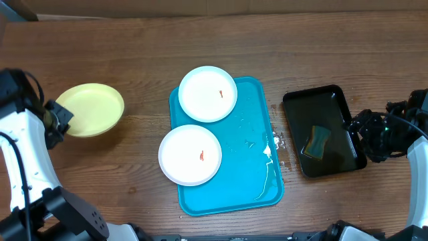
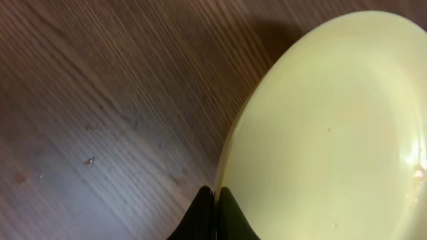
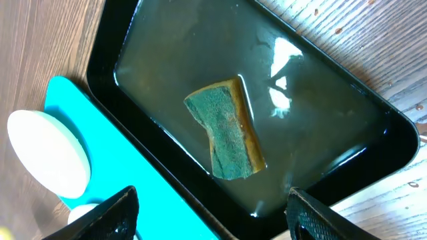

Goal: Clean dirty plates on tray and stack at the side
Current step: 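Release the yellow plate on the table and withdraw left gripper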

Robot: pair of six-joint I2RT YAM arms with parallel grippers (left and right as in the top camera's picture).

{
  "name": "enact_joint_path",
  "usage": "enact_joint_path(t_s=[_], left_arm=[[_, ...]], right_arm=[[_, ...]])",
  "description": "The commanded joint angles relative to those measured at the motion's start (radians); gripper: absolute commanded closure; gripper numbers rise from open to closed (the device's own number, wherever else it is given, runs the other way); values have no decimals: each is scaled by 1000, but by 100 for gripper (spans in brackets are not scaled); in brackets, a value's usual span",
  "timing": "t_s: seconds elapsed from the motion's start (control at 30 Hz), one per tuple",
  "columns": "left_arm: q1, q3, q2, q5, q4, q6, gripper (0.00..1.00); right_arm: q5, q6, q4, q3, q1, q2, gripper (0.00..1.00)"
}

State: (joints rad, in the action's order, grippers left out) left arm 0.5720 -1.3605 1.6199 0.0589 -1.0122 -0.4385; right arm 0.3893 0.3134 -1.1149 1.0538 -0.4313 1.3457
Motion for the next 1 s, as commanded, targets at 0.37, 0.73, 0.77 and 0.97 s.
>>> enact_joint_path(t_s=[0.37,0.73,0.77,0.97], left_arm=[[17,167,-5,18,175,78,89],[-45,67,-20,-330,64,199,53],[-77,51,-25,-353,40,226,51],[-356,34,-38,-350,-78,412,38]], right_arm=[[9,-7,1,14,-2,-8,28],[10,-8,-3,14,-2,-9,28],[10,-10,-5,14,-2,-8,28],[32,-61,-19,14,-1,-8,28]])
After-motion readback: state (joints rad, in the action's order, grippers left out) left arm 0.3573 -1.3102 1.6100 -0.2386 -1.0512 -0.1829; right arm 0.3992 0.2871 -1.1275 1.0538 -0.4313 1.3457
